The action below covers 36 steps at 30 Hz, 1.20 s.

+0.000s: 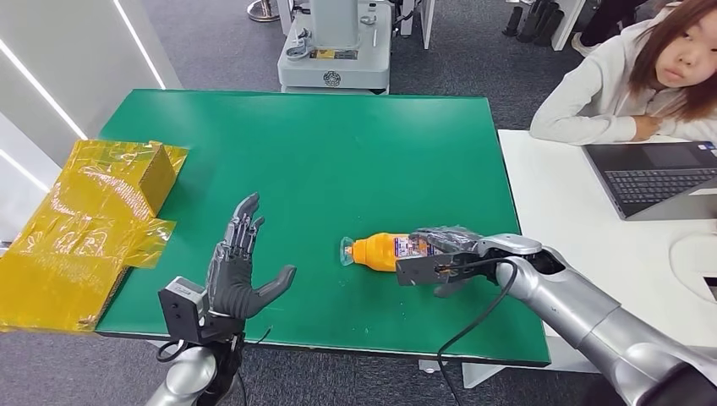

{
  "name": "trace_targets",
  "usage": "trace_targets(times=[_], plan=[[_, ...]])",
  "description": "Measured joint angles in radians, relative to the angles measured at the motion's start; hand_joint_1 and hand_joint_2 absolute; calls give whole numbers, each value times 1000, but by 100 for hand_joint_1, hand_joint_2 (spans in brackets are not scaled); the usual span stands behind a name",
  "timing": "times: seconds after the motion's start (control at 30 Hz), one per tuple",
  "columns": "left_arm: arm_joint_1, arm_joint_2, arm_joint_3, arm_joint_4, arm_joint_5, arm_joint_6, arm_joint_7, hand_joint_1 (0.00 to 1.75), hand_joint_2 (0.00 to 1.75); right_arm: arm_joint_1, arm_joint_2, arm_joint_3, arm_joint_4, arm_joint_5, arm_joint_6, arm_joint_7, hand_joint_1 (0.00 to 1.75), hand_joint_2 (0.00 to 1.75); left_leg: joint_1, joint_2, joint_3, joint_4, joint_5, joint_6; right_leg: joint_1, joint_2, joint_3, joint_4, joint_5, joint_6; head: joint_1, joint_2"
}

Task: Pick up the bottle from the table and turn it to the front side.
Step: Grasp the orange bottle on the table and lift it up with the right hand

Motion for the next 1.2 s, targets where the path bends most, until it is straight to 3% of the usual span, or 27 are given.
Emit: trace_targets(times=[0.37, 0.83, 1.2], plan=[[17, -22, 38, 73, -12, 14, -29, 0, 175, -12, -7, 85, -12, 68, -68, -28, 0, 175, 0, 0, 0, 0, 0, 0, 0, 0, 0, 0, 0, 0, 0, 0], [33, -51, 79, 114, -31, 3, -28, 0, 175, -12, -62, 140, -49, 148, -111, 47, 0, 175, 0, 0, 0, 0, 0, 0, 0, 0, 0, 0, 0, 0, 0, 0], [32, -64, 81, 141, -31, -7, -28, 0, 175, -7, -97, 154, -47, 114, -67, 79, 0, 175, 0, 0, 0, 1, 0, 0, 0, 0, 0, 0, 0, 0, 0, 0]])
